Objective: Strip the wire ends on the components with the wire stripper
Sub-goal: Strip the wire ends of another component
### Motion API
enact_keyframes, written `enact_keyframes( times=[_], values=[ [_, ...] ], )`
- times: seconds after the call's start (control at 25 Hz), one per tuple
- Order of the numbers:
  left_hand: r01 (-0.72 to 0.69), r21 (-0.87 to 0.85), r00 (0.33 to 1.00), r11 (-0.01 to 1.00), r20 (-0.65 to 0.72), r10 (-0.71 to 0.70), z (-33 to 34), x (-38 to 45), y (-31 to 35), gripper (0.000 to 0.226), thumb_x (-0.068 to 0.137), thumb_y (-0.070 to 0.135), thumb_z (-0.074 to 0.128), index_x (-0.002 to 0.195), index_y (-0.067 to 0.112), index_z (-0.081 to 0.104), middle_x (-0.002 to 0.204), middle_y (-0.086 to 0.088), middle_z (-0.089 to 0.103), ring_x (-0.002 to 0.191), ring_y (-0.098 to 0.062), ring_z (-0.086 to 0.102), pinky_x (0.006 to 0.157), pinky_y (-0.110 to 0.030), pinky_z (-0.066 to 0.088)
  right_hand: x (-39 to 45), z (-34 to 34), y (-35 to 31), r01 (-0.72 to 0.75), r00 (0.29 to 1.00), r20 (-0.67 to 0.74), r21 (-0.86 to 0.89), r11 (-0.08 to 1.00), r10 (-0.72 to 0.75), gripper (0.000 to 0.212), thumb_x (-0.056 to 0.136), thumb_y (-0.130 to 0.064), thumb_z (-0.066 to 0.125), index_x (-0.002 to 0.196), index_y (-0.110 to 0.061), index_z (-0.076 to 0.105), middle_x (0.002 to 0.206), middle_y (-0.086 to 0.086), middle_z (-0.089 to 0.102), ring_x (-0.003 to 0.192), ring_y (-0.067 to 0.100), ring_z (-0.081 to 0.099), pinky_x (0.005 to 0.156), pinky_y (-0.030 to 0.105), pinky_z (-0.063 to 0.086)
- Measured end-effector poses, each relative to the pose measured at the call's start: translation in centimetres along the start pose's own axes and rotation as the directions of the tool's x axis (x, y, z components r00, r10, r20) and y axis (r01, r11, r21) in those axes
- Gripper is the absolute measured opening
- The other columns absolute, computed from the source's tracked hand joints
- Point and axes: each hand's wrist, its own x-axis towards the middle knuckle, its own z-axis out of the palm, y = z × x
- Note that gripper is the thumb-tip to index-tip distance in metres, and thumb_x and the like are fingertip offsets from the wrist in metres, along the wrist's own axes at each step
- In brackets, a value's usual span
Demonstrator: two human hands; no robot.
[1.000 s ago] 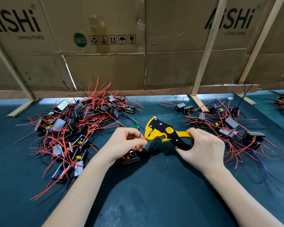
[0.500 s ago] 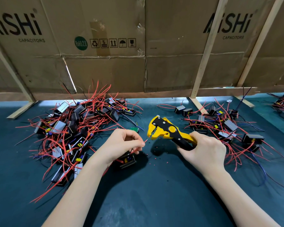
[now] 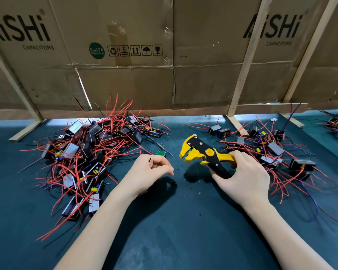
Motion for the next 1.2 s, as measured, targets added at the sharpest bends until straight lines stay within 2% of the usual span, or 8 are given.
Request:
enact_keyframes(
  times=[0.24, 0.4, 0.6, 0.76, 0.88, 0.96, 1.04, 1.2],
  values=[
    [-0.005, 0.037, 1.0, 0.999, 0.025, 0.004, -0.1, 0.0, -0.6, 0.013, 0.083, 0.025, 0.076, 0.072, 0.019, 0.077, 0.051, -0.003, 0.043, 0.045, -0.008, 0.02, 0.045, -0.021, 0.016, -0.1, -0.2, -0.2, -0.006, 1.0, 0.017, 0.009, 1.0, 0.006, 0.049, 0.057, -0.05, 0.083, 0.09, -0.019, 0.064, 0.075, -0.006, 0.057, 0.076, 0.026, 0.061, 0.062, 0.03, 0.043],
    [-0.011, 0.101, 0.998, 0.995, 0.069, 0.004, -1.0, 0.0, -0.5, 0.019, 0.077, 0.033, 0.082, 0.077, 0.015, 0.075, 0.053, 0.0, 0.04, 0.051, -0.011, 0.033, 0.05, -0.019, 0.029, -0.1, -0.3, -0.3, -0.002, 0.999, 0.033, 0.001, 1.0, 0.002, 0.049, 0.057, -0.051, 0.083, 0.09, -0.019, 0.064, 0.074, -0.007, 0.055, 0.075, 0.025, 0.06, 0.061, 0.027, 0.037],
    [-0.131, 0.542, 0.987, 0.83, 0.146, 0.06, -2.8, -0.5, 0.5, 0.014, 0.079, 0.03, 0.08, 0.073, 0.019, 0.075, 0.064, 0.004, 0.061, 0.06, -0.006, 0.049, 0.064, -0.027, 0.042, -0.2, -0.5, -0.4, -0.001, 0.998, 0.065, -0.018, 1.0, 0.002, 0.049, 0.058, -0.052, 0.081, 0.09, -0.019, 0.064, 0.076, -0.006, 0.059, 0.076, 0.025, 0.061, 0.063, 0.03, 0.041],
    [-0.223, -0.035, 0.964, 0.974, 0.14, 0.226, -2.5, -1.7, 2.9, 0.015, 0.089, 0.022, 0.069, 0.081, 0.01, 0.073, 0.058, -0.002, 0.058, 0.053, -0.008, 0.049, 0.055, -0.019, 0.038, -0.1, -0.4, -0.5, -0.002, 0.991, 0.131, -0.06, 0.998, 0.01, 0.05, 0.06, -0.054, 0.078, 0.092, -0.019, 0.062, 0.082, -0.005, 0.062, 0.083, 0.025, 0.061, 0.066, 0.031, 0.041],
    [-0.355, -0.347, 0.902, 0.868, 0.117, 0.416, 0.7, -2.0, 4.1, 0.037, 0.093, 0.004, 0.058, 0.13, 0.01, 0.055, 0.109, -0.008, 0.071, 0.098, -0.019, 0.069, 0.079, -0.025, 0.053, -0.2, -0.3, -0.8, 0.01, 0.982, 0.191, -0.079, 0.997, 0.005, 0.053, 0.058, -0.057, 0.076, 0.093, -0.02, 0.061, 0.087, -0.004, 0.063, 0.088, 0.026, 0.062, 0.069, 0.033, 0.045],
    [-0.303, -0.385, 0.856, 0.872, 0.292, 0.427, 2.3, -2.1, 3.8, 0.079, 0.091, -0.005, 0.057, 0.154, 0.018, 0.016, 0.144, -0.007, 0.052, 0.126, -0.022, 0.057, 0.096, -0.029, 0.049, -0.2, -0.4, -0.9, -0.011, 0.976, 0.215, -0.081, 0.997, 0.028, 0.057, 0.059, -0.059, 0.074, 0.1, -0.02, 0.063, 0.094, -0.004, 0.065, 0.096, 0.025, 0.063, 0.075, 0.034, 0.048],
    [-0.279, -0.354, 0.86, 0.893, 0.321, 0.396, 2.2, -2.0, 3.1, 0.093, 0.089, -0.004, 0.059, 0.155, 0.024, 0.0, 0.148, -0.006, 0.048, 0.128, -0.022, 0.056, 0.098, -0.029, 0.047, -0.2, -0.6, -0.8, -0.044, 0.968, 0.246, -0.061, 0.997, 0.057, 0.058, 0.062, -0.06, 0.07, 0.103, -0.021, 0.062, 0.098, -0.005, 0.065, 0.101, 0.023, 0.062, 0.079, 0.034, 0.049],
    [-0.323, -0.249, 0.945, 0.913, -0.041, 0.324, -0.9, -1.0, 2.6, 0.055, 0.086, 0.013, 0.06, 0.14, 0.017, 0.047, 0.121, -0.002, 0.069, 0.103, -0.019, 0.068, 0.081, -0.021, 0.05, -0.1, -0.9, -0.9, -0.19, 0.944, 0.273, -0.002, 0.982, 0.183, 0.062, 0.061, -0.069, 0.068, 0.108, -0.029, 0.063, 0.1, -0.008, 0.067, 0.101, 0.021, 0.063, 0.077, 0.031, 0.049]
  ],
)
